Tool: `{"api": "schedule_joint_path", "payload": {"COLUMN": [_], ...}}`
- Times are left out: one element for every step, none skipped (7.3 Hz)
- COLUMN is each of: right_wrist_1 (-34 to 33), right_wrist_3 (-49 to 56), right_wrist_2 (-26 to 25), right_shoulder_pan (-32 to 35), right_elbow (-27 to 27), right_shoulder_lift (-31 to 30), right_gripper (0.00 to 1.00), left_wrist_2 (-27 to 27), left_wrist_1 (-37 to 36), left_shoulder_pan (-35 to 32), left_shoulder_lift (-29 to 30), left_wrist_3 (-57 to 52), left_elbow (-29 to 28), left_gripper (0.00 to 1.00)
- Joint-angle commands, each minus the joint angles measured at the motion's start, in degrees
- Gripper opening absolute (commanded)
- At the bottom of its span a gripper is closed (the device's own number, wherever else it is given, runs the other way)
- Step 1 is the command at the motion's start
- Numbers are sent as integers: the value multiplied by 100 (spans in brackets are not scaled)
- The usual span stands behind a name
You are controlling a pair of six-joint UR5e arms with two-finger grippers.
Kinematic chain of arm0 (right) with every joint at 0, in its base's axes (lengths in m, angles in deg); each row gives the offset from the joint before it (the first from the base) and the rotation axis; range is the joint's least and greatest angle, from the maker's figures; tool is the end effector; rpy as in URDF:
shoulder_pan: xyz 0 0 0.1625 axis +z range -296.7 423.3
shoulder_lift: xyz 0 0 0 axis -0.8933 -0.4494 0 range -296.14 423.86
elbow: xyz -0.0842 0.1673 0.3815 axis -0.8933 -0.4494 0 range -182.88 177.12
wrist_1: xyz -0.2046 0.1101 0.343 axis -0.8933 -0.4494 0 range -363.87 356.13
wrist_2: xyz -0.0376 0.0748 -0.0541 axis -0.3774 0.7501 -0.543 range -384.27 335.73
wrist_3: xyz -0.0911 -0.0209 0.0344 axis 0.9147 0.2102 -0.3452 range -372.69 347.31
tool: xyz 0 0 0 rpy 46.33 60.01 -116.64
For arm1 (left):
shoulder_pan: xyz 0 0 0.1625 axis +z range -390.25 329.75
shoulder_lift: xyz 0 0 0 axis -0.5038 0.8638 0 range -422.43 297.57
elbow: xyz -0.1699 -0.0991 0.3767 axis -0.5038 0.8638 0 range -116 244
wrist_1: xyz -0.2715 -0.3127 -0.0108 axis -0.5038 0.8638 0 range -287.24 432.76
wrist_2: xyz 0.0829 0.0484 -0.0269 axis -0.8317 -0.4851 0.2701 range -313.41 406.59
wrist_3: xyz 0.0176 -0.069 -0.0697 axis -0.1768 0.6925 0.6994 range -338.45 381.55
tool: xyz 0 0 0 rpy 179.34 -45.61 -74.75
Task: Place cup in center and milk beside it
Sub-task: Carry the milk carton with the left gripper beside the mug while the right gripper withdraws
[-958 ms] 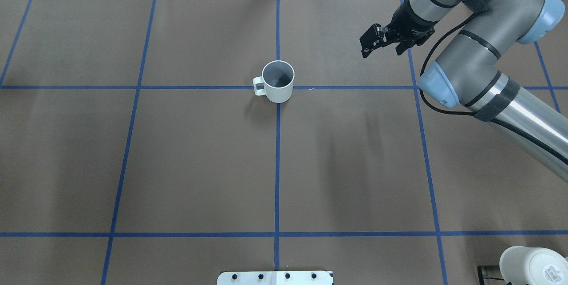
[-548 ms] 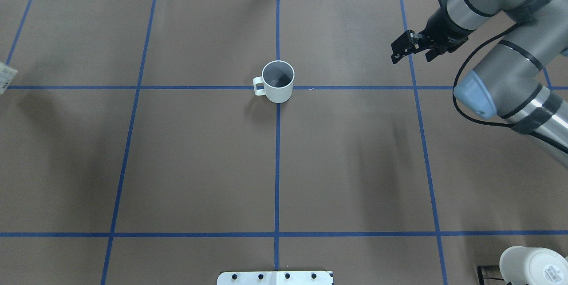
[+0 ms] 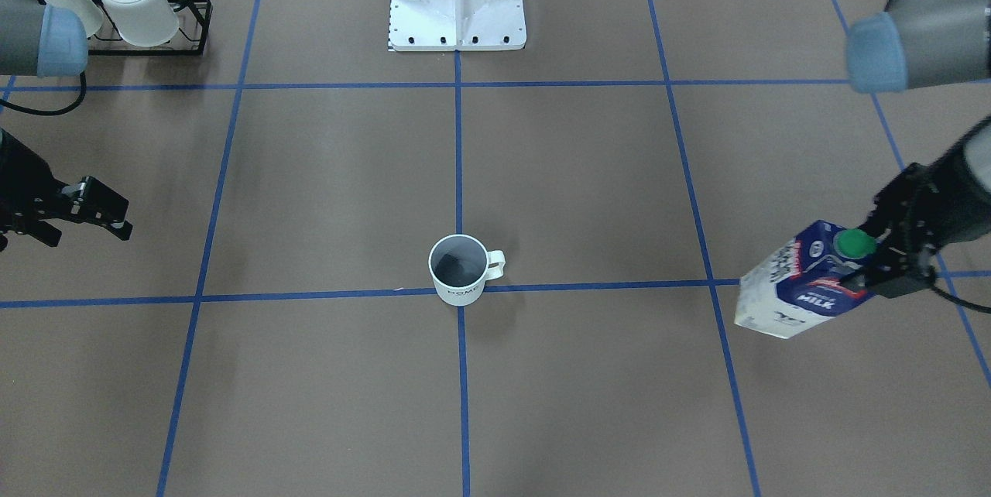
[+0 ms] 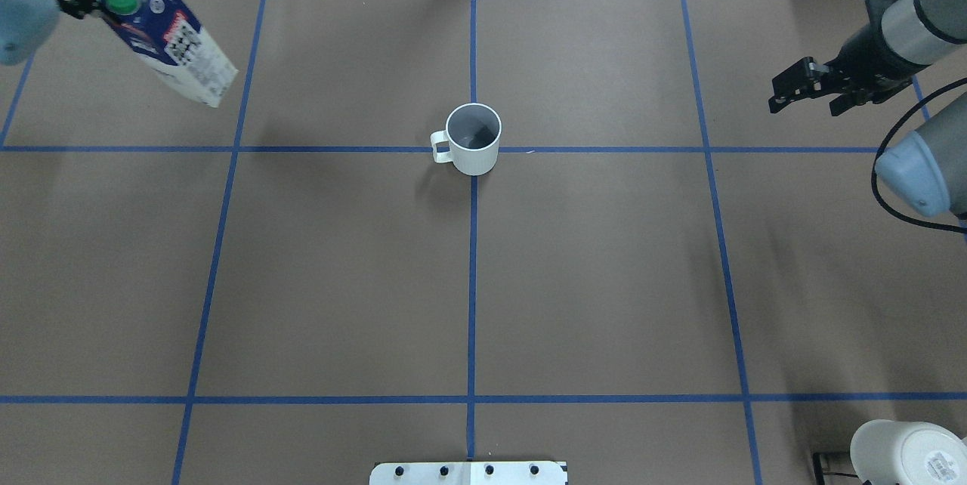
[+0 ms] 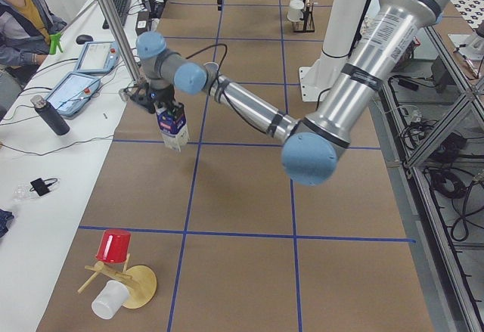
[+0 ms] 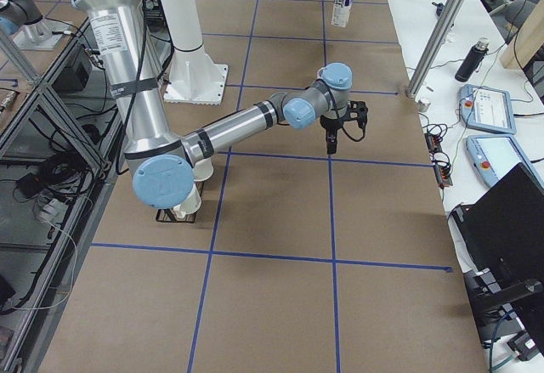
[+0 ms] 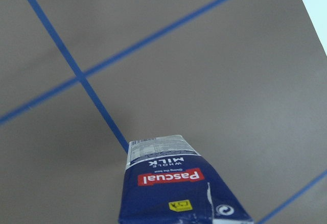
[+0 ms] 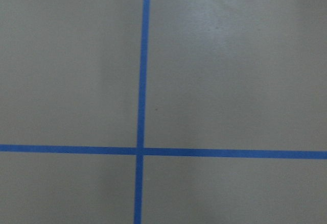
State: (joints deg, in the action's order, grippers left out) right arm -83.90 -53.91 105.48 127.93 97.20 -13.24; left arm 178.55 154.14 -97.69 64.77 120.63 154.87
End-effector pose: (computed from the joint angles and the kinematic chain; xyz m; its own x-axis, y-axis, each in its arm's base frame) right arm -0.1862 -0.5551 0.4336 0.6473 0.0155 0.7621 -0.0892 0.9945 0.0556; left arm 0.2028 -0.6618 0.2747 0.2416 -0.8870 -0.3936 0.6062 0.4547 -0.6525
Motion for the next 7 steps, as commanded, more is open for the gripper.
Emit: {"api": "schedule_joint_path", "payload": {"right_wrist_1": [31, 40, 40, 40, 40, 40, 40], "right_wrist_3": [331, 743, 782, 782, 791, 791, 783], "right_wrist_2": [15, 23, 15, 15, 23, 6, 6], "right_shoulder_pan": [469, 549, 567, 585, 637, 638, 638], "right_elbow": [3, -14, -32, -24, -6, -15, -6], "right_shoulder_lift": [-506, -682, -692, -727, -806, -815, -815], "right_gripper": [100, 100, 100, 100, 100, 100, 100], "left_wrist_2": [-433, -469, -574, -584, -592, -732, -733], "left_wrist_1": [-413, -282, 145, 471, 483, 501, 501], "left_shoulder_pan": [966, 1326, 1451, 1461, 1453, 1453, 1461], "left_shoulder_lift": [1154, 1924, 2158, 2169, 2160, 2160, 2169], "left_wrist_3": [1119, 1601, 1885, 1975, 1967, 1975, 2019], "left_elbow": [-356, -1177, -1577, -1807, -1818, -1827, -1827], "left_gripper": [46, 46, 47, 47, 47, 48, 48]}}
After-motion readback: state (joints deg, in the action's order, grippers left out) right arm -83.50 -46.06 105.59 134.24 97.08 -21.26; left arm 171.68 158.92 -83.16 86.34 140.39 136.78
